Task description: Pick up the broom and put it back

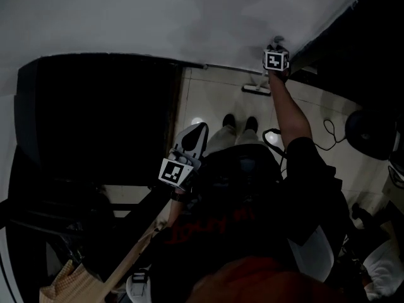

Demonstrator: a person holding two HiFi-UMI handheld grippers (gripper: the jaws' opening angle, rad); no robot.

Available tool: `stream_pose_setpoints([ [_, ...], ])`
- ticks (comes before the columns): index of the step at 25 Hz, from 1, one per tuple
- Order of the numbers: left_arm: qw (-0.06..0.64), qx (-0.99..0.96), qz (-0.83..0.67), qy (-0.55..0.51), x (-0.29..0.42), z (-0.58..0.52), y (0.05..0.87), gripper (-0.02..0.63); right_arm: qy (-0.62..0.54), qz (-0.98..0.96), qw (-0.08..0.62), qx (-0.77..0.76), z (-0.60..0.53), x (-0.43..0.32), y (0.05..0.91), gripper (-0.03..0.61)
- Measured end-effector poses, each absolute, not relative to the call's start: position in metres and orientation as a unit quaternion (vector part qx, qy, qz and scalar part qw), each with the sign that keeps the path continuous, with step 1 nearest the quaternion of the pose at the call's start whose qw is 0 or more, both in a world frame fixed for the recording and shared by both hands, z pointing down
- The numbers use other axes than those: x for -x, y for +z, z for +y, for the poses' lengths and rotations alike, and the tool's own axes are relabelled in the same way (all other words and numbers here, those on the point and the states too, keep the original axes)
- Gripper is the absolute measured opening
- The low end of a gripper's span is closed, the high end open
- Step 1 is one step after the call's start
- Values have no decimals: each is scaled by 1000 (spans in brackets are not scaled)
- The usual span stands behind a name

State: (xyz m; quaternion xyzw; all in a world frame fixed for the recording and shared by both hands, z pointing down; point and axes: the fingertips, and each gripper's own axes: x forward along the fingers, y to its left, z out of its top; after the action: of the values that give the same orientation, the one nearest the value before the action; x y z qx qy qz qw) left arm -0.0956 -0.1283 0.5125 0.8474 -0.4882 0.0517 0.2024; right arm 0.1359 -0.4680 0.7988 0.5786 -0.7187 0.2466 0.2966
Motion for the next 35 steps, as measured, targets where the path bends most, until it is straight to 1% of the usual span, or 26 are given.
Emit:
stream_pose_setpoints([
  [2,206,-852,-479,50,91,-126,515,5,242,-737,280,-566,-428,-128,786,103],
  [4,209,-860,-463,43,87,-128,515,3,207,-767,263,-547,-372,-120,759,103],
  [6,199,-873,-444,29,82,-137,509,4,173,-792,233,-537,-323,-120,718,102],
  [9,183,-890,-417,24,68,-156,496,5,137,-818,180,-529,-273,-134,632,103],
  [14,139,-906,-400,1,59,-203,468,3,72,-857,111,-498,-248,-145,468,103],
  [18,138,-906,-399,-23,63,-229,446,3,53,-870,76,-484,-254,-135,397,103],
  [22,143,-905,-398,-51,68,-240,433,5,50,-884,28,-465,-243,-126,375,104],
  [24,131,-905,-399,-74,71,-243,424,5,56,-886,20,-459,-233,-123,373,104],
  [28,122,-910,-393,-49,64,-244,425,5,65,-890,22,-450,-218,-123,380,103],
  [32,137,-909,-391,-45,63,-246,432,3,88,-890,33,-447,-203,-124,392,103],
  [35,149,-907,-392,-47,62,-250,433,3,101,-884,56,-453,-198,-128,416,103],
])
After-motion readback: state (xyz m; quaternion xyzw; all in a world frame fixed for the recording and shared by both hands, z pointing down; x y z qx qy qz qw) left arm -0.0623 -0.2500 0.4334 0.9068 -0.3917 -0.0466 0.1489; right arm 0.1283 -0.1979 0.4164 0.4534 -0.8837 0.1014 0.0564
